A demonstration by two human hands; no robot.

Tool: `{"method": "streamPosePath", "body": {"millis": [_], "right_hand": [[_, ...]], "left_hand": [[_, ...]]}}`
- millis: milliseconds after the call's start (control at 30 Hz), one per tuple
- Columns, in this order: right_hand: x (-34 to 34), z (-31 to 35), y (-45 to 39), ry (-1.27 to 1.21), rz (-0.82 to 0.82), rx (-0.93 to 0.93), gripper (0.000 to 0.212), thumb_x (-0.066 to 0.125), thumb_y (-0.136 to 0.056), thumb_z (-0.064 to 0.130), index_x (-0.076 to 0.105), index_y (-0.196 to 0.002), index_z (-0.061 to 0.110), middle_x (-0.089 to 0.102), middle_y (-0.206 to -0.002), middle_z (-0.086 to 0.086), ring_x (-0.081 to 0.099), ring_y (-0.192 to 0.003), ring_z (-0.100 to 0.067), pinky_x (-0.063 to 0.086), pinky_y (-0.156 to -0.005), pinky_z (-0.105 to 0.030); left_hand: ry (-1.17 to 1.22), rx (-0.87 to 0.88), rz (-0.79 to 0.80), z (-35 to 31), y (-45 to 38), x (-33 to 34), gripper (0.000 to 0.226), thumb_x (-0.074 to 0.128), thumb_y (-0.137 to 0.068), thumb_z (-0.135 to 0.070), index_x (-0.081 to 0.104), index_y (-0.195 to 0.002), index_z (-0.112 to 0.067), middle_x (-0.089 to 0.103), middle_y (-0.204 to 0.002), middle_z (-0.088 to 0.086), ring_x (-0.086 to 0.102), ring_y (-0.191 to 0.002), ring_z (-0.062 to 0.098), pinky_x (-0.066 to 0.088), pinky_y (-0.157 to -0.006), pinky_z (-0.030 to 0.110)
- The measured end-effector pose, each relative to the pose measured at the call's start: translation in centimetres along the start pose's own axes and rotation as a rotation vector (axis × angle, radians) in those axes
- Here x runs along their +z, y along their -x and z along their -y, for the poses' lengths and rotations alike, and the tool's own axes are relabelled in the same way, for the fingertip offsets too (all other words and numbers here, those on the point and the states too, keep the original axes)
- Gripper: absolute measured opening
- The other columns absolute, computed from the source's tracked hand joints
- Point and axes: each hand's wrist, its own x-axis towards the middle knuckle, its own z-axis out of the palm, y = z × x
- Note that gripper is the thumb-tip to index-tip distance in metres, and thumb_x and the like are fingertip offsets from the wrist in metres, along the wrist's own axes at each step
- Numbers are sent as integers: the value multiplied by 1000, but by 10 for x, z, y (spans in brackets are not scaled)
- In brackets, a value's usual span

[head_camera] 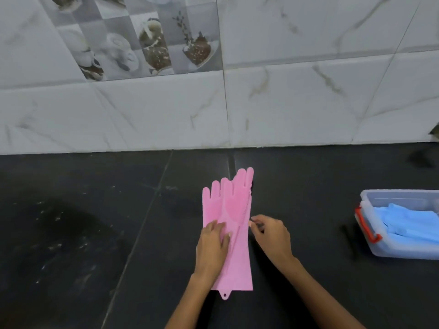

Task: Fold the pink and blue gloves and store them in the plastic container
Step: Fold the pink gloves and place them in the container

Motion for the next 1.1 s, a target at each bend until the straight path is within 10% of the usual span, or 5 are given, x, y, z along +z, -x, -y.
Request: {"method": "streamPosePath", "body": {"millis": [167, 267, 600, 833, 1100], "right_hand": [[16, 16, -12, -24, -22, 101, 17, 60, -88, 28, 71, -94, 16, 73, -84, 2, 66, -74, -14, 57, -68, -35], [19, 17, -19, -58, -31, 142, 16, 62, -87, 27, 72, -93, 15, 74, -84, 1, 66, -73, -13, 57, -69, -33], [18, 8, -27, -377, -16, 254, 17, 61, -86, 11, 73, -98, 10, 72, -86, -3, 68, -81, -17, 60, -72, -38], [-7, -5, -17, -695, 38, 313, 19, 55, -94, 26, 66, -106, 15, 73, -98, 0, 71, -88, -11, 58, -68, -26], [-85, -20, -2, -619, -149, 121, 31, 50, -95, 37, 57, -124, 30, 67, -115, 12, 63, -104, -1, 51, -89, -25]], "left_hand": [[266, -91, -58, 0, -26, -2, 17, 72, -80, -18, 65, -95, -14, 63, -85, -9, 63, -82, 11, 45, -66, 10], [372, -155, -52, -2, -41, -2, 22, 78, -74, -23, 62, -74, -9, 63, -69, -1, 57, -63, 10, 49, -57, 21], [270, -101, -200, -19, -61, 2, 7, 74, -79, -13, 71, -85, -11, 63, -95, 1, 59, -86, 17, 54, -77, 33], [430, 191, -41, -74, -48, 4, 5, 61, -86, -5, 61, -84, -9, 66, -80, 2, 63, -73, 12, 51, -63, 14], [1067, 56, 88, -136, -30, 1, 2, 62, -88, -10, 63, -86, -11, 73, -94, -2, 68, -91, 11, 53, -78, 20]]}}
